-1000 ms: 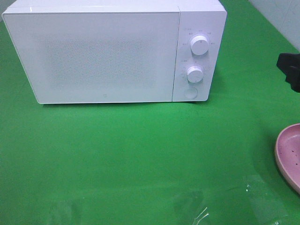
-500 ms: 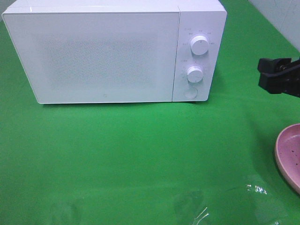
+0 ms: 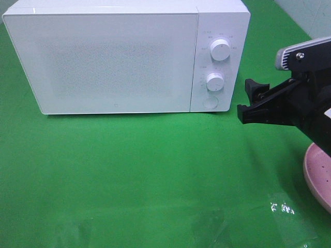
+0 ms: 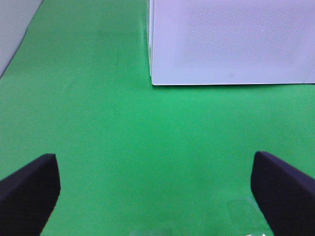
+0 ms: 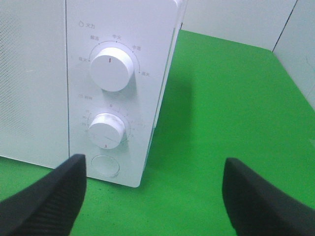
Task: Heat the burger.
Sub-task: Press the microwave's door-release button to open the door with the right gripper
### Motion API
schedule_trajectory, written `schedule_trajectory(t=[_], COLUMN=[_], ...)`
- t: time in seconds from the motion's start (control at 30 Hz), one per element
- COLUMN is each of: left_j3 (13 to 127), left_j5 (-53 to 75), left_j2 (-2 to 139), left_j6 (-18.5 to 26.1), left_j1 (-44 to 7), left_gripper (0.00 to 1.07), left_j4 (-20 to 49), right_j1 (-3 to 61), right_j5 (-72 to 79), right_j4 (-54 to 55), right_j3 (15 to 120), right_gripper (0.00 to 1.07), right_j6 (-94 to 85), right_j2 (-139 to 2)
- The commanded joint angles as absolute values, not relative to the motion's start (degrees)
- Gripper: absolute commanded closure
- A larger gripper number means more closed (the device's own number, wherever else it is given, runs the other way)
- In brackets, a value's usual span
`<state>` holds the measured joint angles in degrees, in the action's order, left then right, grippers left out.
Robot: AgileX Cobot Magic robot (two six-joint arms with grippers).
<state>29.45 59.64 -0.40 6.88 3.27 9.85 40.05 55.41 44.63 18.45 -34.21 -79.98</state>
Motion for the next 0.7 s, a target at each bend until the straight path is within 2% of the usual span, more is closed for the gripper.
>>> schedule_trajectory(t=[0.03, 0.3, 0.7], left_j3=[29.2, 29.2, 29.2], left_j5=[59.4, 59.4, 59.4], left_j2=[-1.4, -1.4, -1.4], left_j6=[6.9, 6.9, 6.9], left_j1=[3.3, 3.3, 3.3], left_gripper=[0.08, 0.08, 0.08], left_j4=[10.4, 10.4, 10.4], right_j1=[42.7, 52.2, 54.2], right_j5=[58.8, 64.8, 65.1], right_j4=[48.8, 54.8, 55.9], right_j3=[18.4, 18.4, 21.9], right_gripper=[0.35, 0.35, 0.35], right_j6=[-35.1, -34.7, -32.2], right_j2=[-80.4, -84.8, -92.1])
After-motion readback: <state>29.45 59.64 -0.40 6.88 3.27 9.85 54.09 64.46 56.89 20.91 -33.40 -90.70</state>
